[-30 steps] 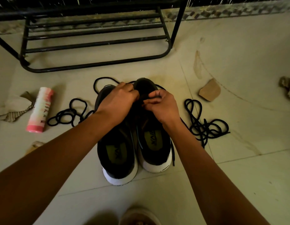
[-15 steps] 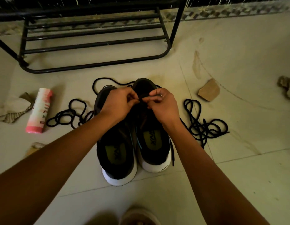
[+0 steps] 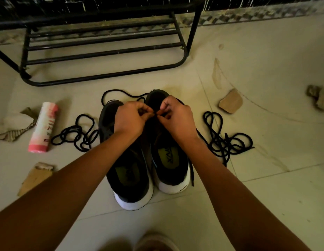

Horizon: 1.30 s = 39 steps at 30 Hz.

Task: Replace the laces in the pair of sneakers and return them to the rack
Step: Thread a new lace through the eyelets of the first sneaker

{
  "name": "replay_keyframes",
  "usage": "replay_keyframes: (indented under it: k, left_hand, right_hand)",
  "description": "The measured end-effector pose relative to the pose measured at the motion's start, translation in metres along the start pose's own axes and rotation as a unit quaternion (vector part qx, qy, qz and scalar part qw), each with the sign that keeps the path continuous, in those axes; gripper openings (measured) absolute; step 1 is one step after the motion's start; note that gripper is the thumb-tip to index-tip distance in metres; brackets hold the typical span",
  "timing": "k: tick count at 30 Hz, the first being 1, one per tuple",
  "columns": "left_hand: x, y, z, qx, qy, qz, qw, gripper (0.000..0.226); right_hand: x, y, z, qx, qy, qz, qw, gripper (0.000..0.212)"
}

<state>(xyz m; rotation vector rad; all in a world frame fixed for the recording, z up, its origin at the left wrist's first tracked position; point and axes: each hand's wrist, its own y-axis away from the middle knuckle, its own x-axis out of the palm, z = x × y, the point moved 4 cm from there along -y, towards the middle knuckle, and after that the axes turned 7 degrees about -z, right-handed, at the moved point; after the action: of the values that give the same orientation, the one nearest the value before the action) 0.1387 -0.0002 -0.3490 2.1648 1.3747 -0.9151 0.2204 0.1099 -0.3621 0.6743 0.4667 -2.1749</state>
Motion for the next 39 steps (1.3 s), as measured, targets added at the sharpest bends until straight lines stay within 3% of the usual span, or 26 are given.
replay_keyframes:
  k: [6, 11, 18, 21, 26, 29, 39]
  left_hand:
    - [-0.002, 0.005, -0.01, 0.063, -0.062, 0.011, 0.996, 0.019]
    - [0.001, 0.008, -0.016, 0.049, -0.093, -0.006, 0.994, 0.018]
    - [0.0, 0.009, -0.021, 0.07, -0.173, 0.047, 0.981, 0.022]
    - [-0.003, 0.018, -0.021, -0.006, -0.117, 0.137, 0.984, 0.016]
    - [-0.009, 0.033, -0.025, -0.143, 0.026, 0.302, 0.942, 0.013]
    - [-0.008, 0.038, -0.03, -0.137, 0.003, 0.357, 0.924, 0.023]
    - [0.002, 0.043, -0.015, -0.207, -0.014, 0.307, 0.929, 0.007]
  right_hand:
    - [0.003, -0.001, 0.003, -0.036, 0.043, 0.008, 0.998, 0.024]
    - [0.001, 0.0, 0.006, -0.053, 0.061, 0.009, 0.997, 0.021]
    - [0.001, -0.005, 0.013, -0.078, 0.092, 0.091, 0.989, 0.023]
    - [-0.004, -0.008, 0.012, -0.071, 0.085, 0.11, 0.988, 0.027]
    - [-0.011, -0.005, 0.004, -0.058, 0.051, 0.11, 0.991, 0.033]
    - [-0.01, -0.003, 0.003, -0.052, 0.034, 0.124, 0.99, 0.033]
    - [-0.054, 0.016, 0.01, 0.077, 0.004, 0.162, 0.984, 0.029]
